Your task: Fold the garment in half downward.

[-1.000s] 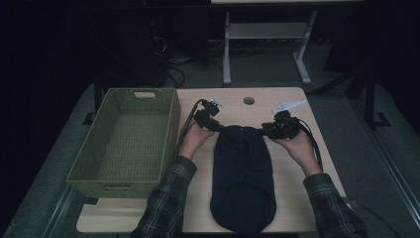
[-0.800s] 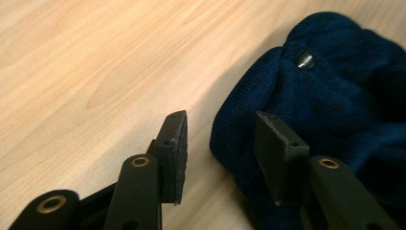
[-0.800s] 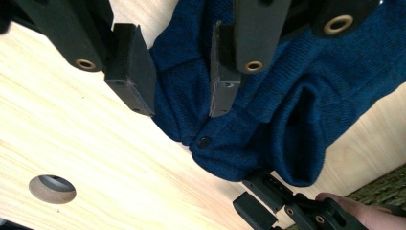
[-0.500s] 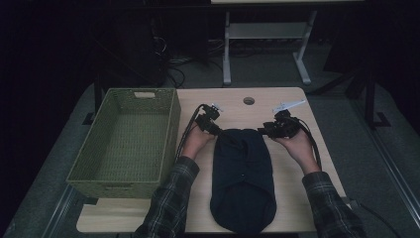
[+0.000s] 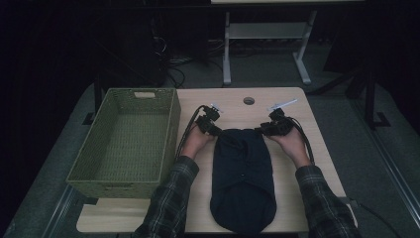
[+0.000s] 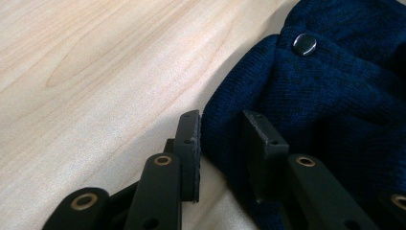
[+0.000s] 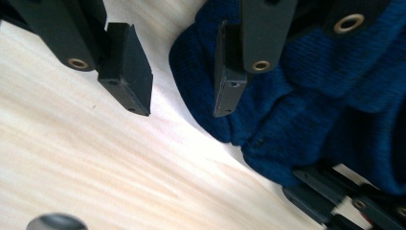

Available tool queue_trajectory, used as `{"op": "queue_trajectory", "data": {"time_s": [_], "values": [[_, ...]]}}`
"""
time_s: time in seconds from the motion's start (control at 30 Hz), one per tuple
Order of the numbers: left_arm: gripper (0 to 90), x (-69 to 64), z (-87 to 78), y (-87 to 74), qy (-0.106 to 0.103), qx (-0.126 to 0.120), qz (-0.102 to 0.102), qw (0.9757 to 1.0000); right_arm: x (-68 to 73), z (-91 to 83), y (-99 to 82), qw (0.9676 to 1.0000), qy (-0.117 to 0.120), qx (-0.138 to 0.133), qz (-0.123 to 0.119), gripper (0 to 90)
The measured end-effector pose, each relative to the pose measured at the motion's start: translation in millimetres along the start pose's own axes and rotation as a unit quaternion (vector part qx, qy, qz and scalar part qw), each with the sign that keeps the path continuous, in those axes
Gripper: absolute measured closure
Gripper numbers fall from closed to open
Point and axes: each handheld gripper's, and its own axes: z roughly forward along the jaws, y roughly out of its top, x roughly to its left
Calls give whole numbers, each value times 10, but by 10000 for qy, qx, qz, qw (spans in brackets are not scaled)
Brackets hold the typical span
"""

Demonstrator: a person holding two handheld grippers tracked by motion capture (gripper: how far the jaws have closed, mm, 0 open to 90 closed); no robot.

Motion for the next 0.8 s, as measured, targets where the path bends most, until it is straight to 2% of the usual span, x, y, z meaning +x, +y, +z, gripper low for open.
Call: {"op": "queue_trajectory", "data": {"time_s": [0.17, 0.33, 0.5, 0.6, 0.7, 0.8], "values": [[714, -3, -4, 5, -15, 32, 8, 10000, -47, 96, -71, 9998, 39, 201, 74, 582], [744, -24, -4, 18, 39, 66, -155, 9998, -92, 139, -115, 9989, 231, 300, 292, 602], [770, -46, -3, 24, 85, 78, -133, 9998, -85, 145, -127, 9981, 345, 360, 366, 695], [795, -60, -6, 28, 130, 96, -147, 9998, -76, 157, -124, 9971, 465, 400, 459, 786], [812, -80, -10, 36, 197, 131, -146, 9996, -44, 155, -106, 9979, 406, 417, 290, 836], [817, -77, -31, 40, 237, 194, -89, 9995, 21, 144, -82, 9988, 170, 463, 8, 850]]}}
